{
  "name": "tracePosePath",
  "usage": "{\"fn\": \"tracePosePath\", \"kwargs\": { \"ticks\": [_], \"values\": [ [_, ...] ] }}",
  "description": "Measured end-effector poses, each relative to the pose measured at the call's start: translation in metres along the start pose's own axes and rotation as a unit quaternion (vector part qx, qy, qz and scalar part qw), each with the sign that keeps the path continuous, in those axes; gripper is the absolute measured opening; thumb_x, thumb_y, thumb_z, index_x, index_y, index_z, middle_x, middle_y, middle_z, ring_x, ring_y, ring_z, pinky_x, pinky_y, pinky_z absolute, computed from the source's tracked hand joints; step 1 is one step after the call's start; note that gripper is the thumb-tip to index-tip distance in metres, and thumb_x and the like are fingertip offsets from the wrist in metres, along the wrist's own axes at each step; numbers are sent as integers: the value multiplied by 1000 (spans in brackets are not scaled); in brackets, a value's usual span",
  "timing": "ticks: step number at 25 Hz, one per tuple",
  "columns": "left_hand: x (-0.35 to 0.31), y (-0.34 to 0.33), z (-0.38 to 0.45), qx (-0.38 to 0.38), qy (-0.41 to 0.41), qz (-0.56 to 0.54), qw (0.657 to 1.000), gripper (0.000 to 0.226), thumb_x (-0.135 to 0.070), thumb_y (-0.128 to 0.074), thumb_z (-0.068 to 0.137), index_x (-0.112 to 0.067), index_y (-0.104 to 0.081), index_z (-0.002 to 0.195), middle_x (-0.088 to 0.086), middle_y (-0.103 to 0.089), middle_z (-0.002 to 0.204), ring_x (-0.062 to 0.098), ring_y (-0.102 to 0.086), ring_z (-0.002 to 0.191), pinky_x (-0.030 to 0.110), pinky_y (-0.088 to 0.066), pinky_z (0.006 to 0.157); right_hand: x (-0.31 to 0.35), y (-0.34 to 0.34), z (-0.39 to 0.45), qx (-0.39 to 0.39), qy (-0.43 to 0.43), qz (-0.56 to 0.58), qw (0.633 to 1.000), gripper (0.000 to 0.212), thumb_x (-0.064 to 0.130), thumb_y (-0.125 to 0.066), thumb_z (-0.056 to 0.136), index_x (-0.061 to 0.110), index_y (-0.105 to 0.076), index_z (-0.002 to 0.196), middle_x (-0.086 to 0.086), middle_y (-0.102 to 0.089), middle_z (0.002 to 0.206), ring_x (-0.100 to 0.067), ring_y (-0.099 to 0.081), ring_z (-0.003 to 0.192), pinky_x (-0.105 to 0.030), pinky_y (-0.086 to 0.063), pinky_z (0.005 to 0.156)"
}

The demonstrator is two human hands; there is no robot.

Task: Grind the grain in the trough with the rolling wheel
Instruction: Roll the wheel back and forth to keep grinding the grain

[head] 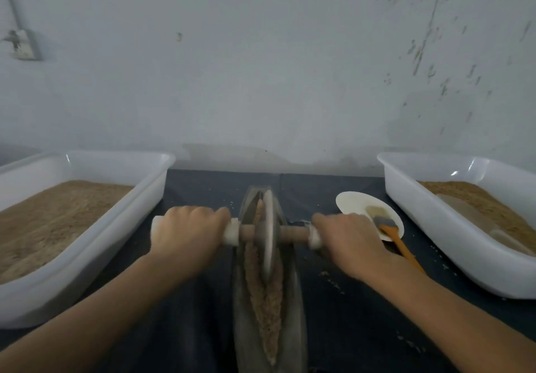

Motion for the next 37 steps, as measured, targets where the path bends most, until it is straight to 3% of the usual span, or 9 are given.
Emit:
{"fn": "tracePosePath", "kwargs": {
  "ticks": [4, 8, 13, 17, 21, 27, 30, 32, 37],
  "values": [
    [4, -17, 49, 4, 50, -29, 998, 14, -37, -53, 86, -27, -43, 87, -4, -63, 89, 21, -61, 78, 31, -36, 61, -1, -1, 59, -45, -35, -21, 998, 24, 31, -65, 82, 23, -49, 98, -1, -66, 92, -27, -61, 78, -33, -35, 59],
    [4, -11, -2, 3, 21, -70, 997, 24, -40, -56, 83, -33, -33, 80, -11, -48, 70, 12, -44, 61, 29, -34, 58, 7, 13, 2, -23, 22, -19, 999, 25, 26, -68, 78, 22, -49, 94, 1, -64, 88, -23, -62, 74, -34, -44, 58],
    [3, 18, -69, -127, -103, -142, 976, 53, -33, -83, 40, -33, -36, 65, -14, -42, 60, 11, -46, 49, 13, -13, 49, 16, 53, -70, -172, 118, -2, 978, 50, 19, -88, 21, 18, -58, 61, 0, -54, 60, -17, -51, 47, -25, -28, 40],
    [3, 0, -27, -31, -85, -103, 991, 33, -39, -79, 55, -32, -55, 76, -6, -50, 96, 18, -54, 85, 31, -43, 66, 19, 23, -21, -50, 64, -31, 996, 38, 26, -80, 62, 23, -53, 88, 3, -61, 84, -17, -58, 68, -29, -35, 54],
    [14, -23, 49, 40, 21, -77, 996, 14, -40, -55, 84, -32, -45, 89, -3, -63, 100, 24, -61, 90, 33, -35, 66, 7, 5, 59, -50, -7, -36, 998, 23, 28, -64, 81, 23, -49, 98, -2, -65, 93, -29, -61, 80, -34, -31, 58],
    [3, -1, -3, -13, -63, -102, 993, 37, -45, -66, 74, -36, -32, 87, -12, -56, 86, 12, -46, 69, 29, -30, 63, 9, 0, -19, 10, 12, 59, 998, 25, 42, -61, 83, 33, -44, 98, 6, -62, 94, -13, -58, 79, -30, -45, 68],
    [-6, 24, -54, -105, -139, -129, 976, 52, -38, -80, 37, -33, -44, 74, -12, -47, 59, 9, -47, 47, 22, -26, 48, 15, 31, -63, -31, 70, 62, 995, 51, 43, -87, 36, 32, -55, 75, 10, -49, 60, -5, -53, 49, -18, -25, 40],
    [-5, 23, -60, -72, -121, -130, 982, 52, -36, -80, 34, -33, -43, 70, -11, -43, 54, 8, -45, 44, 22, -22, 47, 18, 44, -65, -78, 64, 28, 994, 59, 33, -87, 12, 29, -53, 59, 10, -40, 47, -6, -44, 34, -13, -2, 44],
    [4, -22, 5, -30, 3, -101, 994, 27, -42, -59, 83, -35, -33, 85, -14, -50, 80, 9, -48, 68, 28, -34, 61, 17, 17, 20, -30, 8, -63, 998, 27, 25, -64, 80, 24, -47, 101, 3, -63, 99, -22, -62, 83, -31, -33, 59]
  ]
}}
Point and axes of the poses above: each hand's wrist, its own z-axis towards the middle knuckle, its own y-axis out of the back of the hand, x = y × z, the point moved 2 cm from there along z, towards the middle knuckle
